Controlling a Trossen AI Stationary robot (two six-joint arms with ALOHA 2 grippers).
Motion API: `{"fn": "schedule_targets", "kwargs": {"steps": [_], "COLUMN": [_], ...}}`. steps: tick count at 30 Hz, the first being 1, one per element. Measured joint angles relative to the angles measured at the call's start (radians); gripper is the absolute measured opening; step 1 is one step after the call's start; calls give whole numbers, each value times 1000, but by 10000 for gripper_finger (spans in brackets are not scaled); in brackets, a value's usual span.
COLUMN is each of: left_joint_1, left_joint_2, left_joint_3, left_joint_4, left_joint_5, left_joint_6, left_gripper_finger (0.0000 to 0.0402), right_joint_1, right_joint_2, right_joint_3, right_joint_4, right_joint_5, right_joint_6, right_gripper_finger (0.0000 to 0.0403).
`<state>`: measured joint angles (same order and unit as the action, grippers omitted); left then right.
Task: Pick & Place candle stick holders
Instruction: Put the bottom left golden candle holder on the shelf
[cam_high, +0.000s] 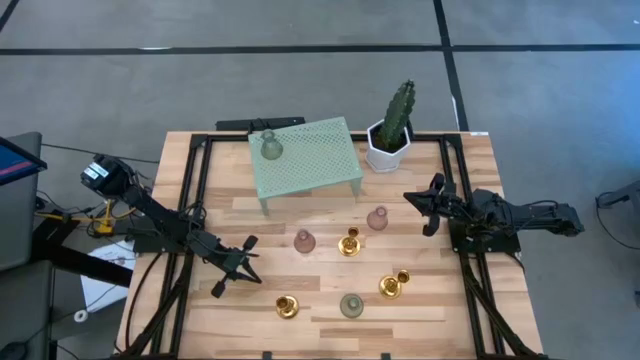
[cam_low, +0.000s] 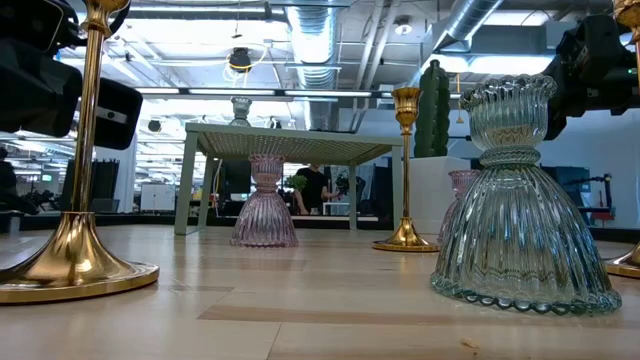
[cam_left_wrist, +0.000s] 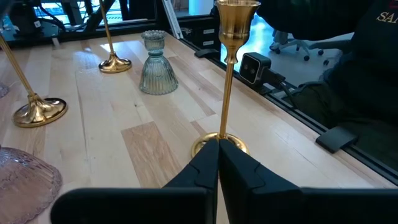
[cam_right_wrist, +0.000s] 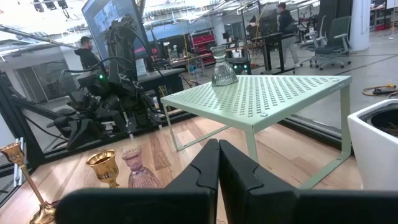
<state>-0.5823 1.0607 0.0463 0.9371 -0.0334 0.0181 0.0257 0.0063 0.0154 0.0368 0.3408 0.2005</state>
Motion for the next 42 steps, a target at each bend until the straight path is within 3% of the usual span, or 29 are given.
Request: {"fn": "schedule_targets", "kwargs": {"steps": [26, 28, 33, 37, 42], "left_joint_1": [0, 0, 1, 0, 0], "left_joint_2": [0, 0, 2, 39, 132], "left_joint_3": [0, 0, -4, -5, 29], "left_joint_4": [16, 21, -8, -38, -36], "left_joint_5": [-4, -45, -291, -255, -243], "left_joint_6": [7, 30, 22, -93, -75], "left_gripper_finger": [12, 12, 12, 12, 15], "right_joint_1": [0, 0, 0, 0, 0], "right_joint_2": [0, 0, 0, 0, 0], "right_joint_3": [0, 0, 0, 0, 0], "right_joint_4": [-1, -1, -1, -1, -1], "right_joint_5": [0, 0, -1, -1, -1], "right_joint_6": [0, 0, 1, 1, 0], "right_gripper_finger": [0, 0, 0, 0, 0]}}
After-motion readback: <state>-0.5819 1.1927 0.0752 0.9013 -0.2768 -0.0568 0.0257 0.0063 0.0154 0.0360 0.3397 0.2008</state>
